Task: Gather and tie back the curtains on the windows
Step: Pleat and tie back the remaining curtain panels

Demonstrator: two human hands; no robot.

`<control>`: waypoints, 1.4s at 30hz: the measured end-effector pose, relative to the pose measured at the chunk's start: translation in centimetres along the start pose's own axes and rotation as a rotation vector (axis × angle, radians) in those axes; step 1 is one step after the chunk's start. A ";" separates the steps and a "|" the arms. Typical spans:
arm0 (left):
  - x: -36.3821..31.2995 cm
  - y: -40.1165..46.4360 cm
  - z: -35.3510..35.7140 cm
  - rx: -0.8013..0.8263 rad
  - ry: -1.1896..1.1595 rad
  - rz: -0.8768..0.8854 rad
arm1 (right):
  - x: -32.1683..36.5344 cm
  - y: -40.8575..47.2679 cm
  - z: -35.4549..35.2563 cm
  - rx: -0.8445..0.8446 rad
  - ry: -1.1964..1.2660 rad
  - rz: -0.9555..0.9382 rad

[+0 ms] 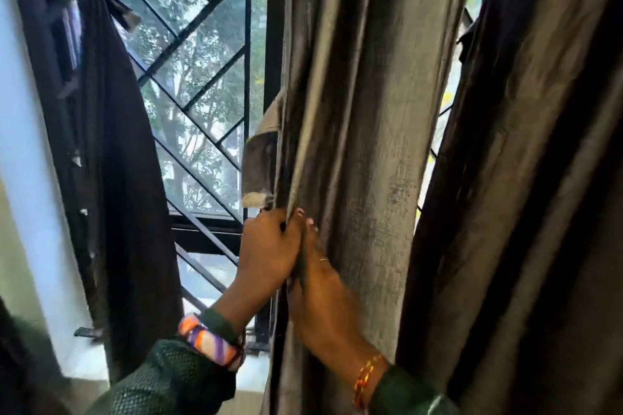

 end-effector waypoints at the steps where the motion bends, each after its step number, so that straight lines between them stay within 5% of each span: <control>1: 0.1 -0.1 -0.5 -0.019 0.021 0.017 | 0.7 -0.8 -2.0 -0.136 -0.041 -0.079; 3: 0.1 -0.4 -1.1 -0.020 0.084 0.066 | 1.2 -2.8 -5.8 -0.483 -0.191 -0.247; 6: 0.0 -1.1 -2.0 -0.014 0.123 0.139 | -2.0 -2.6 -10.5 -0.687 -0.029 -0.090; 10: -0.2 -1.9 -3.0 0.020 0.163 0.188 | -5.8 -0.9 -12.0 -0.574 0.421 0.232; 17: -0.5 -2.5 -4.2 -0.014 0.212 0.245 | -0.7 -1.5 -5.6 -0.315 0.053 0.201; 21: -1.7 -3.6 -3.9 -0.020 0.143 0.305 | 2.6 -2.4 -0.5 -0.120 0.061 0.104; 25: -2.0 -4.4 -2.8 0.056 0.057 0.304 | 1.5 -4.0 3.0 -0.029 0.173 0.225; 29: -0.7 -3.2 -2.9 0.020 0.132 0.277 | 3.2 -4.4 3.5 0.116 0.039 -0.026; 31: 0.3 -2.3 -3.4 0.010 0.165 0.262 | 2.9 -4.5 1.6 0.040 0.064 -0.088; 36: 2.7 -1.3 -5.4 -0.044 0.191 0.219 | -2.9 -2.5 -8.0 -0.496 0.209 0.094; 42: 2.8 -1.1 -5.7 -0.029 0.260 0.214 | -9.0 3.1 -8.8 -0.325 0.467 0.319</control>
Point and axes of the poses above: each hand's wrist, its own y-axis towards the middle knuckle, its own z-axis out of the palm, x = y × z, the point moved 9 cm from there along y, towards the middle knuckle, and after that the axes turned 4 degrees about x, right-handed, at the moved point
